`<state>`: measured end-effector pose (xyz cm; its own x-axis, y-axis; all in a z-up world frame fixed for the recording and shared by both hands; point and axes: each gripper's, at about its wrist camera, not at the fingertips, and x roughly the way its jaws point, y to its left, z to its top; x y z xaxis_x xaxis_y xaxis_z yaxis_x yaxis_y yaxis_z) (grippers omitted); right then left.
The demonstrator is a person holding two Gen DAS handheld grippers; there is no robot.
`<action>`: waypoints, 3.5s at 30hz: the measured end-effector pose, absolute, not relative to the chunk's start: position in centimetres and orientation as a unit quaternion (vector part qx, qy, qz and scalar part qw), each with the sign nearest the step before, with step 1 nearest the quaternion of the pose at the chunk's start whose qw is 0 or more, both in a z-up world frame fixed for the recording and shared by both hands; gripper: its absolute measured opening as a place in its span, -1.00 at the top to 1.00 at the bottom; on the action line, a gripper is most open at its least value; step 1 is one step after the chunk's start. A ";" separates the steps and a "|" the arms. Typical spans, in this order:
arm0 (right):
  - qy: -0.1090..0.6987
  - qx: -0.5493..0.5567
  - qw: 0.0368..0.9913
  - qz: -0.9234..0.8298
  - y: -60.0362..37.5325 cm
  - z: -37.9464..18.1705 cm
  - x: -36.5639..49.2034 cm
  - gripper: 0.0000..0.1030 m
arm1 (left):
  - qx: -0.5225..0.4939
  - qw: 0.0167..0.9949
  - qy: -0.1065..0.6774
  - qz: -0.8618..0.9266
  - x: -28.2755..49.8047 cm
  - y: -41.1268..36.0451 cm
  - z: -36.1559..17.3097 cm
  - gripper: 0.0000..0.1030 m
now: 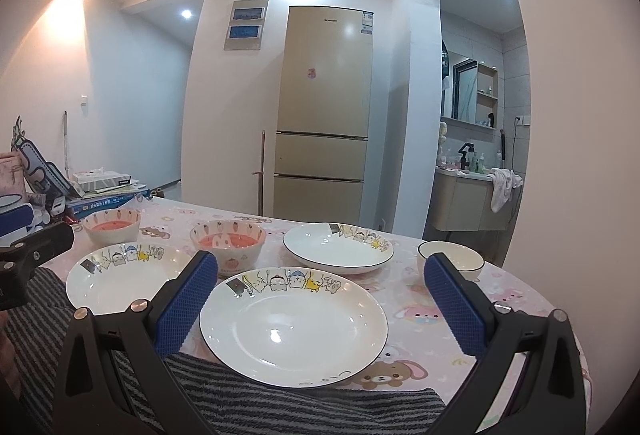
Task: Organize plates and bowls
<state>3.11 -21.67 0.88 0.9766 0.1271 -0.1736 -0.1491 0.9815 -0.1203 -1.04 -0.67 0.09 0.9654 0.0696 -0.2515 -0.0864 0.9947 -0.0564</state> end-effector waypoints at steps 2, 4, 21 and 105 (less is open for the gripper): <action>0.076 -0.065 0.993 0.068 -21.8 0.9 2.8 -1.00 | -0.028 0.990 0.130 0.039 -0.8 -1.0 0.1 -1.00; 0.073 -0.064 0.993 0.067 -21.9 1.0 2.7 -1.00 | -0.025 0.991 0.129 0.039 -0.8 -1.0 0.1 -1.00; 0.066 -0.062 0.995 0.053 -22.3 1.1 2.5 -1.00 | -0.028 0.993 0.112 0.031 -1.5 -1.0 0.4 -1.00; 0.538 0.042 0.825 0.169 -12.2 -2.0 36.1 0.33 | -0.118 0.866 0.486 0.012 33.5 7.7 -2.0 -0.79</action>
<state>36.11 -12.16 -2.00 0.3645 0.3236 -0.8731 -0.2326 0.9396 0.2512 33.48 7.67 -2.03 0.5281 -0.0943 -0.8439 -0.1354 0.9717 -0.1933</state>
